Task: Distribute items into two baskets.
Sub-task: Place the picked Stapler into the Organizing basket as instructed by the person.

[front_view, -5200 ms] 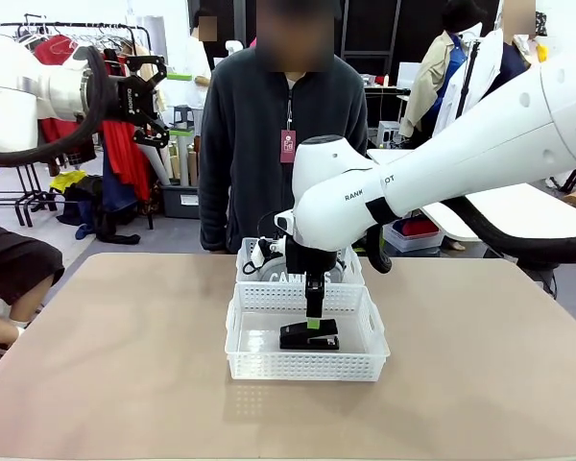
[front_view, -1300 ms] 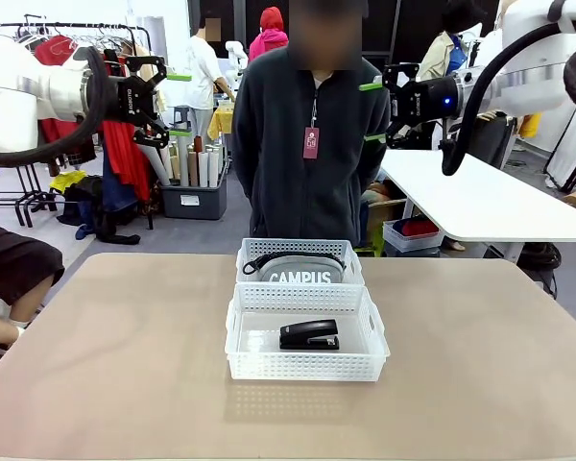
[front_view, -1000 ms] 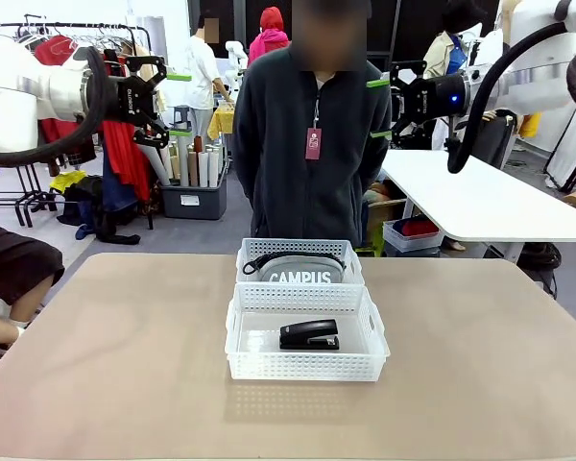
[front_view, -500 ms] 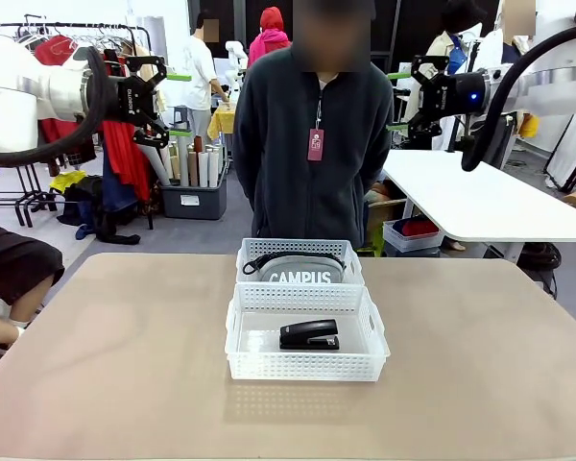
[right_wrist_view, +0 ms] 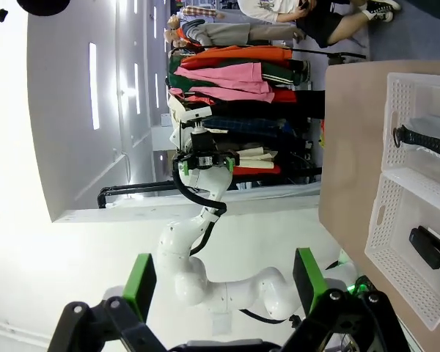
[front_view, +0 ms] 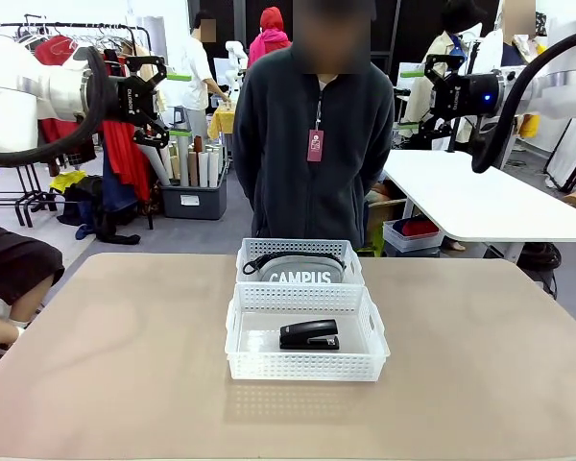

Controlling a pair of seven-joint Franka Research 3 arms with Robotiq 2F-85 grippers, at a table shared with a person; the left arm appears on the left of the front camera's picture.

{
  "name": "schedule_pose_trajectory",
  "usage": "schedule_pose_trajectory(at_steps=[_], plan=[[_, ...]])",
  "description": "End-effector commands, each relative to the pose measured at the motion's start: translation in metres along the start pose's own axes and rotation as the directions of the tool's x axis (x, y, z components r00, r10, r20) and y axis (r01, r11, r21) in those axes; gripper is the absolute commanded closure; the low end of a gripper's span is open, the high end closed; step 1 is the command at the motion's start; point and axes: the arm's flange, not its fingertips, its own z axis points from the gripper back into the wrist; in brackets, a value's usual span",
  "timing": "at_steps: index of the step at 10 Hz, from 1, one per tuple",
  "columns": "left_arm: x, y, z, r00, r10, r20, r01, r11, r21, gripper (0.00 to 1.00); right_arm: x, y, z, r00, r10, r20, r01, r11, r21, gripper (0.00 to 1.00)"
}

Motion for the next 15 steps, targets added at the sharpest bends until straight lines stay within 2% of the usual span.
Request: schedule_pose_trajectory(at_steps=[1,2,3,15], plan=[[-0.001,-0.003,0.0,1.0,-0.004,0.001,0.004,1.0,-0.004,0.0,-0.011,-0.002,-0.001,1.0,0.018,0.018,-0.019,0.999,0.029,0.0],[-0.001,-0.003,0.0,1.0,-0.004,0.001,0.004,1.0,-0.004,0.0,-0.01,0.0,-0.003,0.998,0.038,0.04,-0.039,0.999,0.008,0.0],[-0.001,-0.003,0.0,1.0,-0.004,0.001,0.004,1.0,-0.004,0.0,-0.001,-0.002,0.001,1.0,-0.003,0.002,0.003,1.0,0.002,0.0],[-0.001,-0.003,0.0,1.0,-0.004,0.001,0.004,1.0,-0.004,0.0,-0.001,-0.002,0.001,1.0,-0.003,0.002,0.003,1.0,0.002,0.0]])
